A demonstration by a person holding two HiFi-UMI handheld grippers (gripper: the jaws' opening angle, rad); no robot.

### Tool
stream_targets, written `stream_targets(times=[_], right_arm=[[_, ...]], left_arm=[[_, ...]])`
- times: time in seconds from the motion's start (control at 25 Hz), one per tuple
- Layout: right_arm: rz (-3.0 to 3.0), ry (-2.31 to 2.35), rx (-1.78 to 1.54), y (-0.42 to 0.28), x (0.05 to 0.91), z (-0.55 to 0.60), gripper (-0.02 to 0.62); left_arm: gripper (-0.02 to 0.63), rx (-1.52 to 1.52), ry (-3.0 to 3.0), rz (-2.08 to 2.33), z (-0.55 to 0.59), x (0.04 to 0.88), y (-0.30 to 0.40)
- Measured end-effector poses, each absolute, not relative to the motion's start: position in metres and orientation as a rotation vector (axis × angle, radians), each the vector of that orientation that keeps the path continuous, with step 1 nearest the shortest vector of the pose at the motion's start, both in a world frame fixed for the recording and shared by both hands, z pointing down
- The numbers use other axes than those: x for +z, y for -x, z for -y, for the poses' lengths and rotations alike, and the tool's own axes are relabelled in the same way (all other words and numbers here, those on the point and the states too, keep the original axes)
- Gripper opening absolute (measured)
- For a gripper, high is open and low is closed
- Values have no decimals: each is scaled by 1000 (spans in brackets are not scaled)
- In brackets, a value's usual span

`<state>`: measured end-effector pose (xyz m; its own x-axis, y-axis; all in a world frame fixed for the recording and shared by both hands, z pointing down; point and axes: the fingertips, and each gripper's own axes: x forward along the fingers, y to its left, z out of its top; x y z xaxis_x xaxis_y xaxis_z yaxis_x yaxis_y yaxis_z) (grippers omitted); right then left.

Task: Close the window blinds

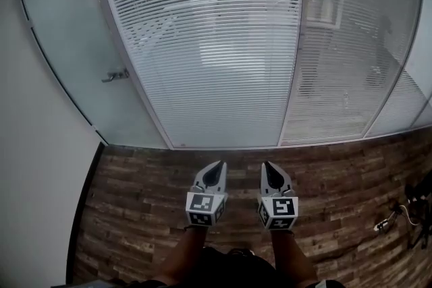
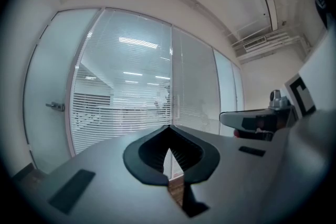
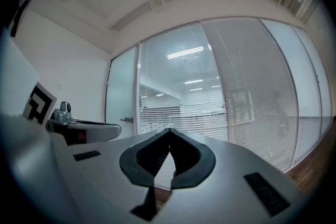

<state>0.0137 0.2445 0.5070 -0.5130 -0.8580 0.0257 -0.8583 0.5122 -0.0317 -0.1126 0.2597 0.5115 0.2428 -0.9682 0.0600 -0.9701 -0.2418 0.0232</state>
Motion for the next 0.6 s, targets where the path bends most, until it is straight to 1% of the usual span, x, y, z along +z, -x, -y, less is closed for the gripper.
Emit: stream_targets(times=[0.28, 0.6], right_arm=[[2697, -1552, -22, -31, 510, -233, 3], [2628, -1608, -49, -41, 511, -188, 3]], left_arm=[[-5, 78, -2427, 1913, -248, 521, 90], [-5, 4, -2401, 1884, -205, 521, 94]])
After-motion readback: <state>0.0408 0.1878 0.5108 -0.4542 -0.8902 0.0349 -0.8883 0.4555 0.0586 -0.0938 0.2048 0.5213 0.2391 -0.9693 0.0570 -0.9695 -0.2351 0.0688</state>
